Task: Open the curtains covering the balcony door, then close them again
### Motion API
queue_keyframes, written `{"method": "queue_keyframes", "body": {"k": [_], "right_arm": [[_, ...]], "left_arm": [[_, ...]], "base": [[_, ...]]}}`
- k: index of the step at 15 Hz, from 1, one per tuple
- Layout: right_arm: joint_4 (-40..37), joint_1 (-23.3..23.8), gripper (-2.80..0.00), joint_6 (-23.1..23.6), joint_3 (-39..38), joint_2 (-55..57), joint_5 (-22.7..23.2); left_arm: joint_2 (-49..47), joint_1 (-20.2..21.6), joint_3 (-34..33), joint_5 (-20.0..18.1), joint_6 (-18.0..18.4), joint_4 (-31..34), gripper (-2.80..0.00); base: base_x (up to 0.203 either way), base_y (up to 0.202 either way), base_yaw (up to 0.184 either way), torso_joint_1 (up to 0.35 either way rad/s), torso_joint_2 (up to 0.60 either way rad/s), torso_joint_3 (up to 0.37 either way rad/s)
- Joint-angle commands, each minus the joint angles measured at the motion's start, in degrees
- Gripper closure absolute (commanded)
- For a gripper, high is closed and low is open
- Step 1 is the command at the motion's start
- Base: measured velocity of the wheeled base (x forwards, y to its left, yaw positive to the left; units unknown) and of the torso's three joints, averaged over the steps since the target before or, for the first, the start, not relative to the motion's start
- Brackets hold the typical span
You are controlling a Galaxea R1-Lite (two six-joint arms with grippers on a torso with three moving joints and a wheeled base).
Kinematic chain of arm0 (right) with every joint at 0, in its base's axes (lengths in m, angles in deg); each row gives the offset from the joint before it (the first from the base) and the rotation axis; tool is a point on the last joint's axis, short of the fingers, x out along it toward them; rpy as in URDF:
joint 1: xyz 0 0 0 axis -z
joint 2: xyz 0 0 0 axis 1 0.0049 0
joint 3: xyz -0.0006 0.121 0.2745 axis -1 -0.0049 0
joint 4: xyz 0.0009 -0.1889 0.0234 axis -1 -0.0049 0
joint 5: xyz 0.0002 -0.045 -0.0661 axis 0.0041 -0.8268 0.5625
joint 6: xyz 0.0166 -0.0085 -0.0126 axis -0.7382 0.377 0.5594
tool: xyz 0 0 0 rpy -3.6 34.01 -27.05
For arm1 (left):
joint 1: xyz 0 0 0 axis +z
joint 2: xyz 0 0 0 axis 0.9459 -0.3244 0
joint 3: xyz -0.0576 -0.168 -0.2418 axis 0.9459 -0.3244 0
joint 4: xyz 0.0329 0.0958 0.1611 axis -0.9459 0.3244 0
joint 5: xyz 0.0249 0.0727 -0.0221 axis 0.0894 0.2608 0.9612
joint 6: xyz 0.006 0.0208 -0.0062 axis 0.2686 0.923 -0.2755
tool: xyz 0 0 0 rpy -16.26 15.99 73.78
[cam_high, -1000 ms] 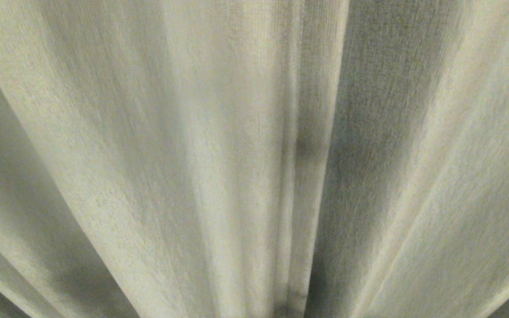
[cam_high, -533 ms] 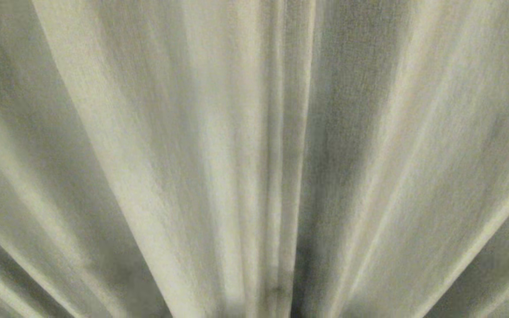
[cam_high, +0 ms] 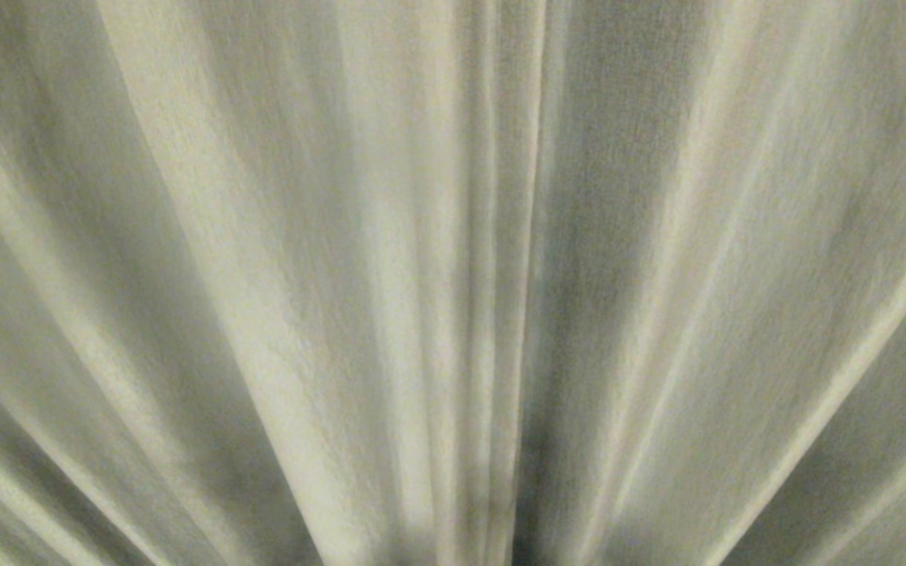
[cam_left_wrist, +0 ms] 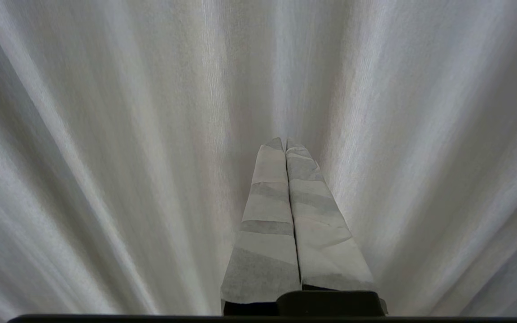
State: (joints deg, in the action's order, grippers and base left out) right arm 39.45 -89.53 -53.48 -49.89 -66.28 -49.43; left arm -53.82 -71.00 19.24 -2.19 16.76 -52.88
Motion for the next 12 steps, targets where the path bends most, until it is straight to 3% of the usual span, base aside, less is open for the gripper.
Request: {"method": "queue_keyframes", "body": {"k": [1,12], "right_arm": [[0.0,-0.01,0.0,-0.02,0.0,0.07,-0.01],[0.0,-0.01,0.0,-0.02,0.0,0.07,-0.01]], "left_arm": [[0.02,0.01,0.0,0.02,-0.02,-0.05,0.0],[0.09,0.01,0.0,0.02,-0.02,-0.05,0.0]], "base": [[0.0,0.0,0.0,0.0,0.0,0.0],[0.0,0.0,0.0,0.0,0.0,0.0]]}}
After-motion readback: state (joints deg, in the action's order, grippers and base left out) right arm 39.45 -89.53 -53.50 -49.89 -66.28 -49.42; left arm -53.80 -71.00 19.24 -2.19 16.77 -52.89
